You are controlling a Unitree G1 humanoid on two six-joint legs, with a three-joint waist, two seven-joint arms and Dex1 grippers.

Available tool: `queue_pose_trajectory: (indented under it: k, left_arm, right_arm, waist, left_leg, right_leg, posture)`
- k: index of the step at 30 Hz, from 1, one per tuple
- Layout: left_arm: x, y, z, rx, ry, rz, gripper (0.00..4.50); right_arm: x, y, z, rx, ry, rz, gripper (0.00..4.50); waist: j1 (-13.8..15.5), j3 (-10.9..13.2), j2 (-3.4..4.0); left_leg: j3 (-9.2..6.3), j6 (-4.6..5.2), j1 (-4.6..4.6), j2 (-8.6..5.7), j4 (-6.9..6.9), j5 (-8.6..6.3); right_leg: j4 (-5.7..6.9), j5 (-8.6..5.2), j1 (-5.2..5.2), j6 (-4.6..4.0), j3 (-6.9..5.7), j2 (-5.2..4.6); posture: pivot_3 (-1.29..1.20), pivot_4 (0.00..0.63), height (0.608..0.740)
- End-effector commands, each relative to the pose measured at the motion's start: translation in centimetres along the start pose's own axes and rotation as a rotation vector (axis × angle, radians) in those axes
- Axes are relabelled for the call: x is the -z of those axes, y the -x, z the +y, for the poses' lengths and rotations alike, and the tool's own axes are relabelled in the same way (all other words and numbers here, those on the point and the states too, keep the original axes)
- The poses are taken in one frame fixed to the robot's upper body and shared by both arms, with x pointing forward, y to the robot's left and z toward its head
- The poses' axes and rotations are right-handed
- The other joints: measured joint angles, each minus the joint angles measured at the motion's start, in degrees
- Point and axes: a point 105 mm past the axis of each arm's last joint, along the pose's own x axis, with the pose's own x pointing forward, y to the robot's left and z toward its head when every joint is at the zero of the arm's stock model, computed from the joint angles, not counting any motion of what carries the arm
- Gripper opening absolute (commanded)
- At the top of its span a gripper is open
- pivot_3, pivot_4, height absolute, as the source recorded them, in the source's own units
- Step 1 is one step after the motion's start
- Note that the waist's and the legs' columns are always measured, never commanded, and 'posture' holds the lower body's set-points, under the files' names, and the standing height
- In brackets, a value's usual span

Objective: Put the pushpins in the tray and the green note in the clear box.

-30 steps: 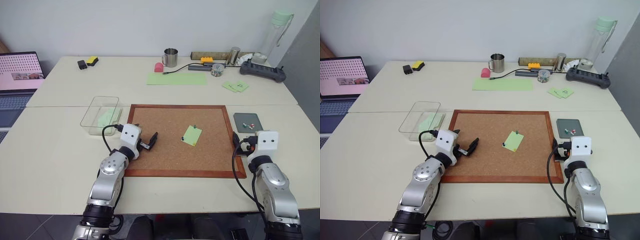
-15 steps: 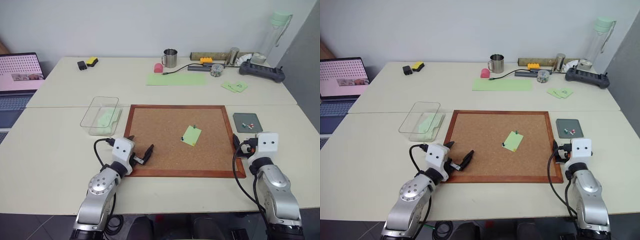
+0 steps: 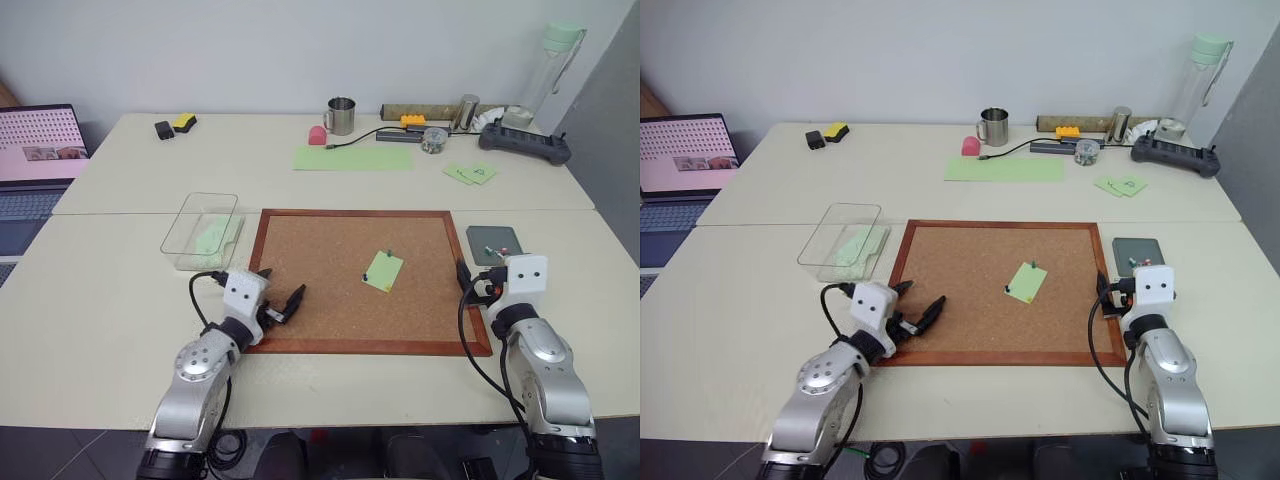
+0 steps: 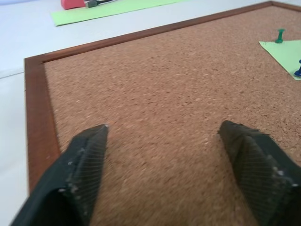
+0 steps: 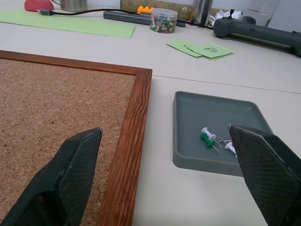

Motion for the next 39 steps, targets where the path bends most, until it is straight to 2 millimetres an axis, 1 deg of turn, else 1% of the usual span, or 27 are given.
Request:
queue_pose_trajectory:
  k: [1,3,4,5,7,9,10,11,13,15,16,17,20,25,27,28,30,33,35,39]
  left_arm:
    - [-1.9,0.1,-0.4,0.04,-0.003,-0.071,2.98]
    - [-2.2,0.1,-0.6,0.058,0.003,-0.079,2.72]
    - [-2.3,0.2,-0.9,0.076,0.005,-0.083,2.46]
    - [-2.4,0.3,-1.0,0.092,0.007,-0.085,2.32]
    - [-2.7,0.4,-1.5,0.143,0.027,-0.093,1.93]
    - [-3.0,0.4,-2.1,0.209,0.034,-0.093,1.64]
    - [-3.2,0.3,-2.3,0.234,0.031,-0.091,1.33]
    - [-3.5,0.2,-2.5,0.26,0.032,-0.09,1.22]
    - [-3.9,0.0,-2.8,0.318,0.024,-0.087,0.77]
    - [-4.0,-0.1,-3.0,0.363,0.018,-0.078,0.43]
    - [-4.0,-0.2,-3.2,0.384,0.011,-0.074,0.18]
    - [-4.0,-0.3,-3.3,0.399,0.005,-0.072,0.03]
    - [-4.0,-0.7,-3.7,0.44,-0.027,-0.069,0.03]
    - [-4.3,-2.0,-4.0,0.447,-0.046,-0.089,0.03]
    - [-4.1,-2.7,-4.0,0.433,-0.042,-0.082,0.03]
    - [-3.7,-2.9,-4.1,0.434,-0.038,-0.067,0.03]
    - [-2.2,-2.9,-4.4,0.445,-0.009,0.001,0.03]
    - [0.3,-2.7,-4.8,0.473,-0.009,0.115,0.03]
    - [0.7,-2.6,-4.9,0.471,-0.003,0.132,0.03]
    - [1.0,-2.5,-5.1,0.493,-0.027,0.145,0.03]
  right_arm:
    - [-1.1,0.0,-0.6,0.012,0.001,-0.055,4.5]
    - [-1.0,-0.1,-0.4,0.011,-0.003,-0.055,4.5]
    - [-1.0,-0.1,-0.1,-0.001,-0.006,-0.058,4.5]
    - [-1.1,-0.1,0.1,-0.014,-0.01,-0.061,4.5]
    - [-1.3,0.0,0.8,-0.059,-0.016,-0.078,4.5]
    - [-1.8,-0.1,1.7,-0.135,-0.059,-0.111,4.5]
    - [-2.3,-0.1,2.3,-0.19,-0.092,-0.129,4.5]
    - [-2.8,0.0,3.1,-0.256,-0.123,-0.144,4.5]
    - [-3.6,0.1,4.8,-0.42,-0.152,-0.155,4.5]
    - [-3.7,0.4,6.3,-0.573,-0.137,-0.13,4.5]
    - [-3.6,0.6,6.9,-0.655,-0.114,-0.114,4.5]
    - [-3.6,0.8,7.3,-0.709,-0.095,-0.104,4.5]
    - [-3.7,0.3,8.0,-0.81,-0.053,-0.089,4.5]
    - [-2.7,-1.3,8.6,-0.838,0.053,-0.068,4.5]
    - [-2.6,-1.8,8.8,-0.835,0.043,-0.073,4.5]
    - [-2.5,-2.1,8.9,-0.83,0.041,-0.074,4.5]
    - [-2.4,-2.7,8.9,-0.806,0.04,-0.066,4.5]
    - [-2.3,-4.2,8.5,-0.716,0.015,-0.046,4.5]
    - [-2.3,-4.8,8.4,-0.696,-0.005,-0.044,4.5]
    - [-2.3,-5.3,9.0,-0.706,-0.011,-0.043,4.5]
  waist:
    - [0.04,0.0,-0.01]
    - [0.04,0.01,-0.01]
    - [0.02,0.01,-0.01]
    - [-0.02,0.01,-0.01]
    - [-0.07,0.01,-0.01]
    - [-0.08,0.01,-0.01]
    - [-0.07,0.01,-0.01]
    - [-0.06,0.01,-0.02]
    - [-0.06,0.02,-0.02]
    - [-0.12,0.06,-0.01]
    - [-0.09,0.05,-0.01]
    - [-0.08,0.06,-0.01]
    - [-0.08,0.06,-0.03]
    - [-0.06,0.07,-0.06]
    - [0.04,0.08,-0.06]
    - [0.03,0.07,-0.06]
    - [-0.03,0.07,-0.06]
    - [-0.11,0.07,-0.05]
    - [-0.12,0.05,-0.01]
    - [-0.12,0.04,-0.01]
  left_leg:
    - [0.01,0.0,-0.01,0.0,0.0,0.0]
    - [0.01,0.0,-0.01,-0.01,0.01,0.0]
    - [0.01,0.0,-0.01,0.0,0.01,0.0]
    - [0.0,0.0,0.0,0.0,0.0,0.0]
    - [-0.01,0.0,0.0,0.0,0.0,0.0]
    - [0.0,0.0,0.0,0.0,0.0,0.0]
    - [0.0,0.0,0.0,0.0,0.0,0.0]
    - [0.0,0.0,0.0,0.0,0.0,0.0]
    - [-0.01,0.0,0.0,0.0,0.01,0.0]
    - [-0.01,0.0,0.0,0.0,0.01,0.0]
    - [-0.01,0.0,0.0,-0.01,0.01,0.0]
    - [-0.03,0.01,0.02,0.0,0.02,0.0]
    - [-0.12,0.02,0.0,-0.02,0.02,-0.01]
    - [-0.17,0.02,0.0,-0.04,0.03,-0.01]
    - [-0.17,0.02,-0.01,-0.06,0.04,-0.01]
    - [-0.17,0.02,-0.02,-0.06,0.03,-0.01]
    - [-0.18,0.02,-0.02,-0.06,0.03,-0.01]
    - [-0.19,0.01,0.0,-0.06,0.02,-0.01]
    - [-0.22,0.01,0.0,-0.06,0.03,-0.01]
    - [-0.21,0.01,0.01,-0.06,0.03,-0.01]
  right_leg:
    - [-0.01,0.0,0.0,0.0,0.01,-0.01]
    - [-0.01,0.0,0.0,0.0,0.0,-0.01]
    - [-0.01,0.0,0.0,0.0,0.0,-0.01]
    - [0.0,0.0,0.0,0.0,0.0,0.0]
    - [0.0,0.0,0.0,0.0,0.0,0.01]
    - [0.0,0.0,0.0,0.0,0.01,0.01]
    - [0.0,0.0,0.0,0.0,0.01,0.01]
    - [0.0,0.0,0.0,0.0,0.0,0.01]
    - [0.0,0.0,0.0,0.0,-0.01,0.01]
    - [0.0,0.0,0.0,0.0,-0.01,0.01]
    - [-0.01,0.0,0.0,0.0,-0.01,0.02]
    - [-0.01,0.0,0.02,0.0,-0.03,0.02]
    - [-0.05,0.0,0.02,0.0,-0.07,0.03]
    - [-0.03,0.0,0.02,-0.01,-0.09,0.04]
    - [-0.03,0.0,0.02,0.0,-0.09,0.03]
    - [-0.04,0.0,0.02,0.0,-0.08,0.02]
    - [-0.05,0.0,0.01,-0.01,-0.07,0.02]
    - [-0.03,0.0,0.01,-0.01,-0.04,0.03]
    - [-0.01,0.0,0.0,-0.01,-0.06,0.03]
    - [0.0,0.0,0.0,-0.01,-0.04,0.03]
  posture:
    - [0.0,0.15,0.74]
    - [0.0,0.15,0.74]
    - [0.0,0.15,0.74]
    - [0.0,0.15,0.74]
    - [0.0,0.15,0.74]
    - [0.0,0.15,0.74]
    - [0.0,0.15,0.74]
    - [0.0,0.15,0.74]
    - [0.0,0.15,0.74]
    - [0.0,0.15,0.74]
    - [0.0,0.15,0.74]
    - [0.0,0.15,0.74]
    - [0.0,0.15,0.74]
    - [0.0,0.15,0.74]
    - [0.0,0.15,0.74]
    - [0.0,0.15,0.74]
    - [0.0,0.15,0.74]
    - [0.0,0.15,0.74]
    - [0.0,0.15,0.74]
    - [0.0,0.15,0.74]
